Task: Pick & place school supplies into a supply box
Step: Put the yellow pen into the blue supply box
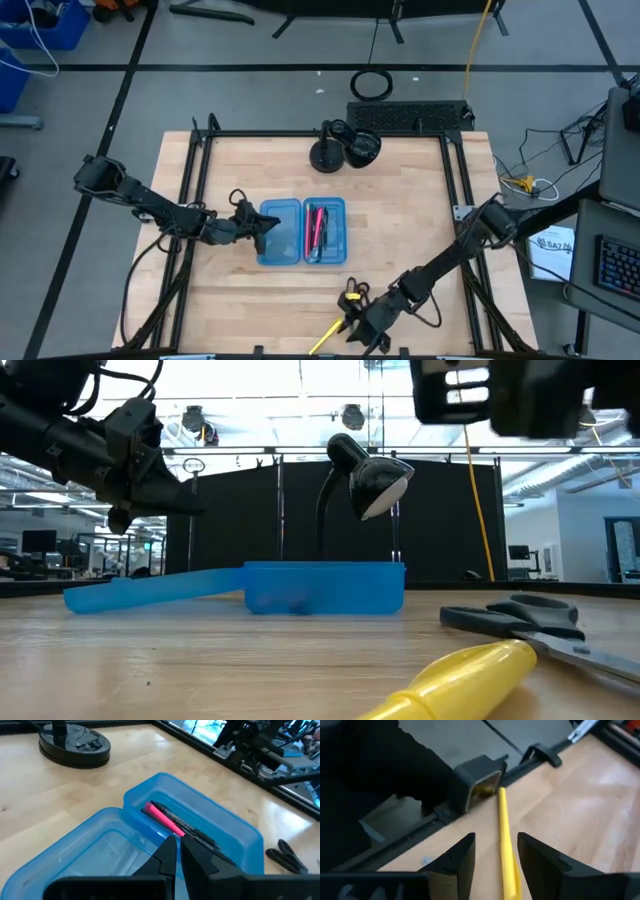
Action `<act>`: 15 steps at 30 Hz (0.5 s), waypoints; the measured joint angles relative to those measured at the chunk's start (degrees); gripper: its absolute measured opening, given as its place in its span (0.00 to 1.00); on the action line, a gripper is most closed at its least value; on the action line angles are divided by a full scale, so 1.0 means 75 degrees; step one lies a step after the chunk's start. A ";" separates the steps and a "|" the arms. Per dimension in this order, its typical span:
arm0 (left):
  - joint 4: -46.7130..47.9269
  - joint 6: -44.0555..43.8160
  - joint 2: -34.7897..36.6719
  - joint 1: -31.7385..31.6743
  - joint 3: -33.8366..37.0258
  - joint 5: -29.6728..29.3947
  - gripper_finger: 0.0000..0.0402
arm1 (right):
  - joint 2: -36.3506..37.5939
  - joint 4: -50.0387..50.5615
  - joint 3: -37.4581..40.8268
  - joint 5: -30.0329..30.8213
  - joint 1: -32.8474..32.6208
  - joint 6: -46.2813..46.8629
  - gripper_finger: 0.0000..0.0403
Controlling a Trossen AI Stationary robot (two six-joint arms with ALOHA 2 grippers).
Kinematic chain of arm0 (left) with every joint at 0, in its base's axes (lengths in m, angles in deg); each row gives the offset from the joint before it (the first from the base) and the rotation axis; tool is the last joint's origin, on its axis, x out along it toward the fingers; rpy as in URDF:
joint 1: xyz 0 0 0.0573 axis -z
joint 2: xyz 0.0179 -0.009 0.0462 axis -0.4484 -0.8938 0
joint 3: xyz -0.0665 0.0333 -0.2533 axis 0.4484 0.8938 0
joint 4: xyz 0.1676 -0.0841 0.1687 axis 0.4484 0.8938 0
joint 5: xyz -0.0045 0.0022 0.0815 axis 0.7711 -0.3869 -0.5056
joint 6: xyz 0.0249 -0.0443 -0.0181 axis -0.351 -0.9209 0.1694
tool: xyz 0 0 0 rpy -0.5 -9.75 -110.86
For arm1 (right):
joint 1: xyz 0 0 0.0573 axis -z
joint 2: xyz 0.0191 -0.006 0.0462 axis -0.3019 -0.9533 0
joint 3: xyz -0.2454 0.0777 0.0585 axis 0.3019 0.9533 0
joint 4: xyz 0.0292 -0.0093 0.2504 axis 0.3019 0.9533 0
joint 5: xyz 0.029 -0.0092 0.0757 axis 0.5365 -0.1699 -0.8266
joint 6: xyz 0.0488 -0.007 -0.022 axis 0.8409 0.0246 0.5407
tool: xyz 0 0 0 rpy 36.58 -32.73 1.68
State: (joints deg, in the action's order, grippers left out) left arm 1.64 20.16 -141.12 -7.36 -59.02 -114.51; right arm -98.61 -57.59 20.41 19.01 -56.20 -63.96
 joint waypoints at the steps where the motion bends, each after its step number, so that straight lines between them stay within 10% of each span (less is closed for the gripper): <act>1: 0.0000 -0.0029 0.0000 0.0000 0.0000 0.0029 0.06 | -0.0025 -0.0093 0.0003 0.0001 -0.0016 -0.0068 0.35; 15: 0.0224 0.0008 -0.0003 0.0003 0.0000 0.0114 0.06 | -0.0568 -0.0691 -0.0114 -0.0007 0.0448 0.0102 0.35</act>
State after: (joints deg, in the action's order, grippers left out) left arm 3.33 20.23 -141.14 -7.33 -59.02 -113.65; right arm -102.86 -62.78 19.55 18.96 -52.84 -63.20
